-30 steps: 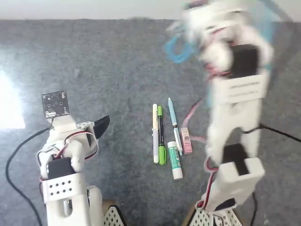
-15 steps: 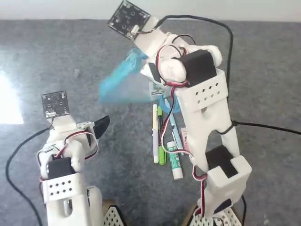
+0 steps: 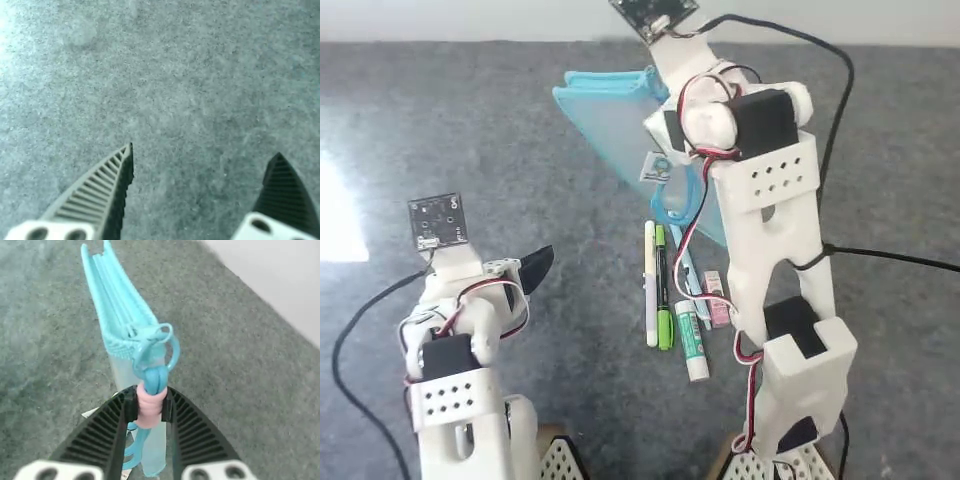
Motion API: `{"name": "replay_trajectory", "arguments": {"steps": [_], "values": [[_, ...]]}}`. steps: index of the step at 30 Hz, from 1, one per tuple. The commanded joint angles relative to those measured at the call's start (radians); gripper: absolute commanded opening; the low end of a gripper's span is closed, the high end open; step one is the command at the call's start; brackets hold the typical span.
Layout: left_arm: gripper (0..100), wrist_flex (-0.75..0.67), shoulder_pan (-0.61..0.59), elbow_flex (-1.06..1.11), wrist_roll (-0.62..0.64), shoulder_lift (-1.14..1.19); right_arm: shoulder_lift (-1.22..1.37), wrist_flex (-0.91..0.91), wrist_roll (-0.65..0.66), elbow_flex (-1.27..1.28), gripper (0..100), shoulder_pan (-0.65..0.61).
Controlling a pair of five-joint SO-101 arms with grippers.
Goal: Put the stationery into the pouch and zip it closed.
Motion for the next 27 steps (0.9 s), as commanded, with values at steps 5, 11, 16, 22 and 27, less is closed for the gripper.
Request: {"name": "replay_trajectory", "arguments": {"steps": [5,11,16,22,27], "values": [[39,-0.011,0.006,-0.013,0.003,0.015,0.070,0.044,0.137,0.011,0.7,-0.145],[39,-0.012,0.006,-0.018,-0.012,0.015,-0.113,0.045,0.133,-0.011,0.7,-0.220],[39,-0.071,0.008,-0.015,-0.012,0.020,-0.254,0.045,0.133,-0.011,0.7,-0.289],[39,-0.158,0.052,-0.015,-0.008,0.021,-0.338,0.047,0.140,0.031,0.7,-0.386],[39,-0.173,0.180,-0.071,0.021,0.021,-0.300,0.044,0.226,0.167,0.7,-0.360]]}}
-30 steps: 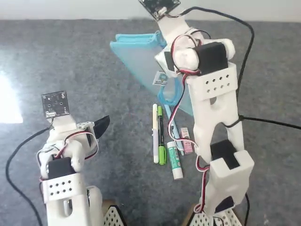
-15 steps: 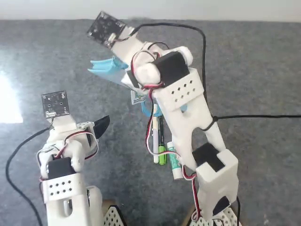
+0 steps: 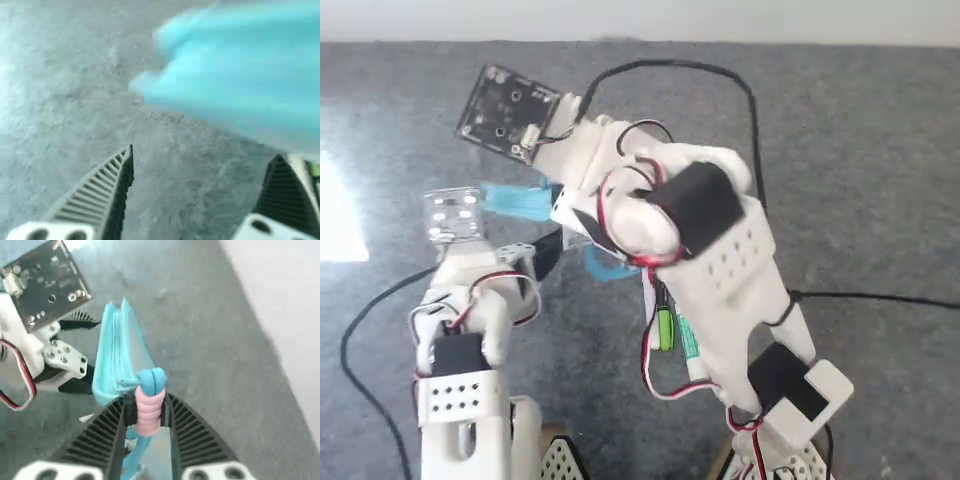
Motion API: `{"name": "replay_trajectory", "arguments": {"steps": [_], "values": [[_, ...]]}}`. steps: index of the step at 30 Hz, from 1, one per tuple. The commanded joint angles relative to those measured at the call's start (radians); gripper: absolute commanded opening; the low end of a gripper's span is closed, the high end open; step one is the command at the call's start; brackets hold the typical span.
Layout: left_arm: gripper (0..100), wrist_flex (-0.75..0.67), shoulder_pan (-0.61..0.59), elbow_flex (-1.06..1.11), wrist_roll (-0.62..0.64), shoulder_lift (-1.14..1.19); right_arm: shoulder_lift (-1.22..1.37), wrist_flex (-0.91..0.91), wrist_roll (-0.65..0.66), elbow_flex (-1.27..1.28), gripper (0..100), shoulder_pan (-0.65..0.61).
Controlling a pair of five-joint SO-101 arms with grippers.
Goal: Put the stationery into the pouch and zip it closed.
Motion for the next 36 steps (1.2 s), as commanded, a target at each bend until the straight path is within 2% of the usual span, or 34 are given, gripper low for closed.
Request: {"name": "replay_trajectory", "arguments": {"steps": [1,5,10,16,19,24,27,30,36], "values": [[39,-0.012,0.080,-0.097,0.029,0.021,-0.008,0.038,0.071,0.064,0.7,0.028],[39,-0.003,0.081,-0.205,0.037,0.023,-0.004,0.041,0.127,0.092,0.7,0.064],[39,-0.100,0.092,-0.295,0.037,0.083,-0.093,0.042,0.201,0.127,0.7,0.061],[39,-0.110,0.061,-0.578,0.064,0.456,-0.194,0.039,0.282,0.362,0.7,0.002],[39,-0.101,0.031,-0.736,0.095,0.631,-0.260,0.025,0.288,0.373,0.7,0.004],[39,-0.025,0.028,-0.929,0.100,0.798,-0.309,0.016,0.245,0.244,0.7,0.059],[39,-0.006,0.072,-0.975,0.100,0.847,-0.292,0.021,0.221,0.222,0.7,0.061],[39,0.049,0.074,-1.003,0.100,0.848,-0.252,0.022,0.221,0.222,0.7,0.091],[39,0.264,0.005,-1.079,0.060,0.732,-0.182,0.025,0.221,0.222,0.7,0.200]]}}
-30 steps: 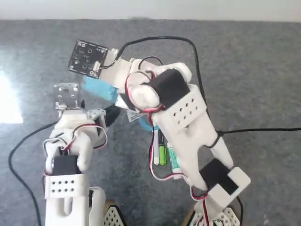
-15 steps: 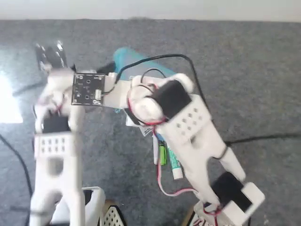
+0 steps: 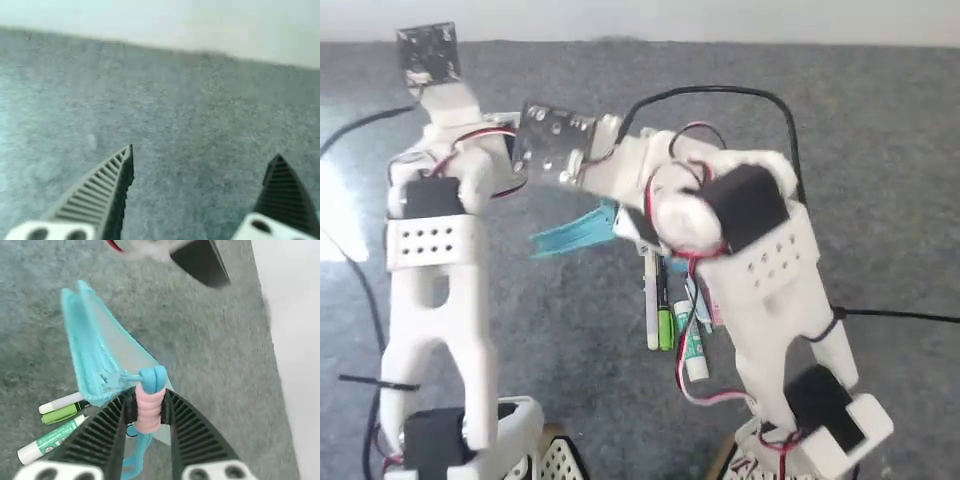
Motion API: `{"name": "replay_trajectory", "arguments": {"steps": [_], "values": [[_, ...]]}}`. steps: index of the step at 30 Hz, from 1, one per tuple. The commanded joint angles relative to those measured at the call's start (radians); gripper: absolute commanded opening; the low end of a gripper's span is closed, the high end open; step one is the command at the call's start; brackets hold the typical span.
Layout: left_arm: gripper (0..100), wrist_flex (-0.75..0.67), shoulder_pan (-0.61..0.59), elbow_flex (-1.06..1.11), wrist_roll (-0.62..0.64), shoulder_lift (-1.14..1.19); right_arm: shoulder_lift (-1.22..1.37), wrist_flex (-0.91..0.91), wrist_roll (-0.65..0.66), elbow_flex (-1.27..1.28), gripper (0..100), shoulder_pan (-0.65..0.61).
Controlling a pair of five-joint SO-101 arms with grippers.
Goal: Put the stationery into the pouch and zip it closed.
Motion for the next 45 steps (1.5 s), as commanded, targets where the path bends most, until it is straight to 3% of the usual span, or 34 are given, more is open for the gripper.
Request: {"name": "replay_trajectory", "arguments": {"steps": [1,8,19,28,33,38,45], "values": [[39,0.155,-0.041,-0.090,-0.064,-0.146,0.015,0.028,-0.015,-0.049,0.7,0.065],[39,0.358,-0.035,-0.091,-0.242,-0.282,0.022,0.033,-0.051,-0.049,0.7,0.148],[40,0.364,0.014,-0.133,-0.505,-0.301,0.021,0.035,-0.066,-0.054,0.7,0.145],[40,0.391,0.106,-0.153,-0.795,-0.302,-0.010,0.035,-0.011,-0.051,0.7,0.088],[40,0.410,0.110,-0.174,-0.815,-0.358,-0.007,0.036,-0.011,-0.041,0.7,0.090],[39,0.479,0.201,-0.173,-0.847,-0.405,-0.018,0.035,-0.012,-0.020,0.7,0.059],[39,0.430,0.212,-0.145,-0.845,-0.402,-0.054,0.038,-0.020,-0.015,0.7,0.038]]}}
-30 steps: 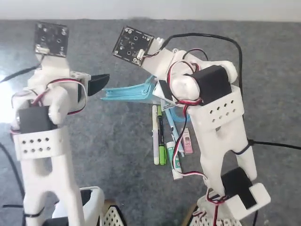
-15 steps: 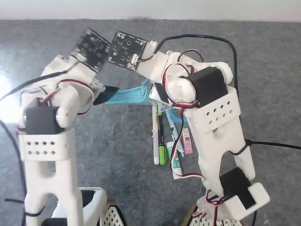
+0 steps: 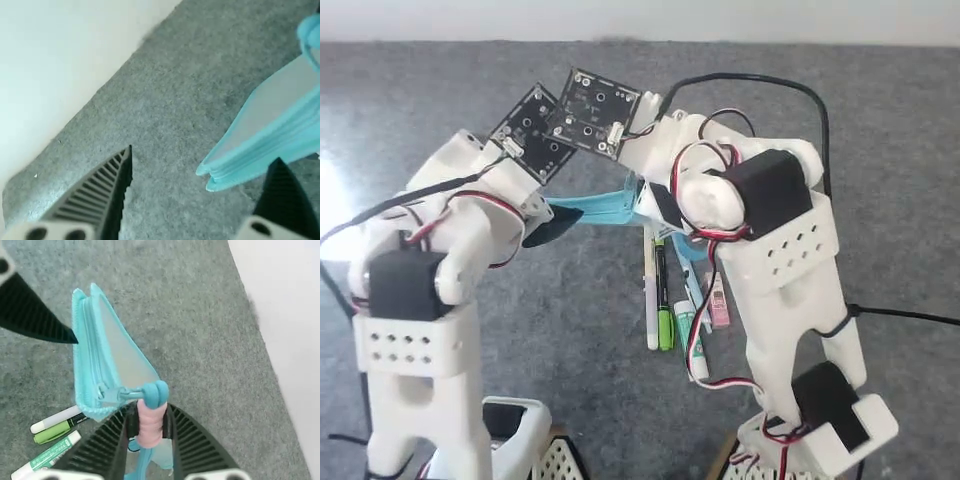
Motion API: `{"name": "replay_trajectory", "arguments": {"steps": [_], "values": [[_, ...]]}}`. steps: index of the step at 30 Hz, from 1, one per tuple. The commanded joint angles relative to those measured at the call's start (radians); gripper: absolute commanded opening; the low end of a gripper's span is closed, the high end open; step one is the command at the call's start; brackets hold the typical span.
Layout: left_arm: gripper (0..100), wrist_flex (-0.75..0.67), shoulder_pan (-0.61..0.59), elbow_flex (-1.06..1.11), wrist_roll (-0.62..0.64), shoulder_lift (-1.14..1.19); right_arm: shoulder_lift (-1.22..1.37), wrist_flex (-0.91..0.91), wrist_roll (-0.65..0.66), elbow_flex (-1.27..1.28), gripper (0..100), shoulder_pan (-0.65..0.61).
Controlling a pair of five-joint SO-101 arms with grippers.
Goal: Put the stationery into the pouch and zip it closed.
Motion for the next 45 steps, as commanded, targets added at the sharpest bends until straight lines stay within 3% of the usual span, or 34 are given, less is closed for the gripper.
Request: {"name": "replay_trajectory", "arguments": {"steps": [1,7,11,23,34,45], "values": [[39,-0.041,0.035,-0.007,-0.018,-0.051,-0.068,0.039,0.005,-0.003,0.7,-0.044],[39,-0.051,0.066,0.094,-0.018,-0.057,-0.240,0.038,0.005,0.132,0.7,-0.140],[39,-0.146,0.072,0.191,-0.017,-0.057,-0.384,0.012,0.011,0.324,0.7,-0.193],[39,-0.285,0.078,0.320,0.064,-0.055,-0.740,-0.220,-0.120,0.744,0.7,-0.194],[36,-0.308,0.087,0.375,0.061,-0.057,-0.776,-0.216,-0.060,0.804,0.7,-0.200],[30,-0.379,0.172,0.463,-0.034,-0.058,-0.773,-0.147,0.037,0.806,0.7,-0.202]]}}
